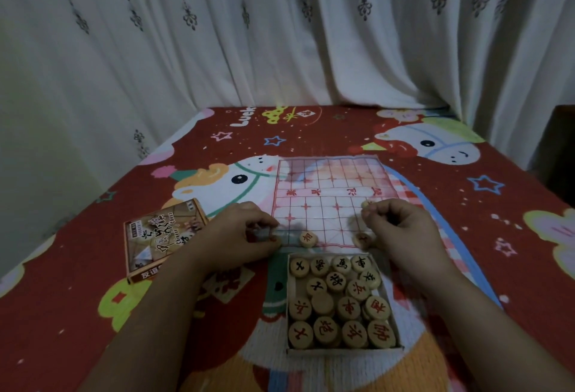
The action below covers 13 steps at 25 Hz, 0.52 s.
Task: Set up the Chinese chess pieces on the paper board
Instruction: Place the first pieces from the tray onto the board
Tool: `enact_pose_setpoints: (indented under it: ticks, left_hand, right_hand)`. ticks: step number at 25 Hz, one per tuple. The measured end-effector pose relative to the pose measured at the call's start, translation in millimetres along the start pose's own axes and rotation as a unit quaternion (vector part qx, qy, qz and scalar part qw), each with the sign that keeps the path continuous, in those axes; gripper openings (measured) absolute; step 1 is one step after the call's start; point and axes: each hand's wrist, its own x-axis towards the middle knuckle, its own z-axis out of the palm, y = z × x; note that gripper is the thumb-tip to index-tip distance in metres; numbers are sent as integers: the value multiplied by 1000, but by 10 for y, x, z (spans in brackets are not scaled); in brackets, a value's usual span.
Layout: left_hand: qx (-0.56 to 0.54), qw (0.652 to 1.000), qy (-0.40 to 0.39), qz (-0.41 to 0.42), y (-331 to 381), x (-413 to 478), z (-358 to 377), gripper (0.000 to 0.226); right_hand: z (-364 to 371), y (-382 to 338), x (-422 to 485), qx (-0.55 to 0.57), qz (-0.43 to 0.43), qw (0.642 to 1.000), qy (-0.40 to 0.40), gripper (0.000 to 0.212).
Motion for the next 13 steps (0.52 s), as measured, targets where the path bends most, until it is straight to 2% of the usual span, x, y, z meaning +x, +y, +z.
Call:
enact_pose_setpoints:
  ticks: [2,5,7,9,11,13]
  left_hand:
    - [-6,999,34,14,56,9,11,38]
    - [-42,997,34,59,220,35,61,36]
    - [-64,995,20,79,326,46,119,31]
    - [-72,994,12,86,388,52,168,30]
    - [-72,994,12,82,412,56,192,31]
    - [-72,994,23,73,421,49,196,35]
  right_hand:
    - [-41,-42,-13,-12,-10,1000,-23,16]
    - [-217,-159,-28,-85,-9,983,-163,12]
    - [-322,-227,-49,-169,11,944,-283,12]
    - [-354,-270,-85,-246,14,898,-366,18]
    - [-329,-289,-109,-294,10,874,-388,24]
    - [-310,-284,-111,-314,4,869,-381,28]
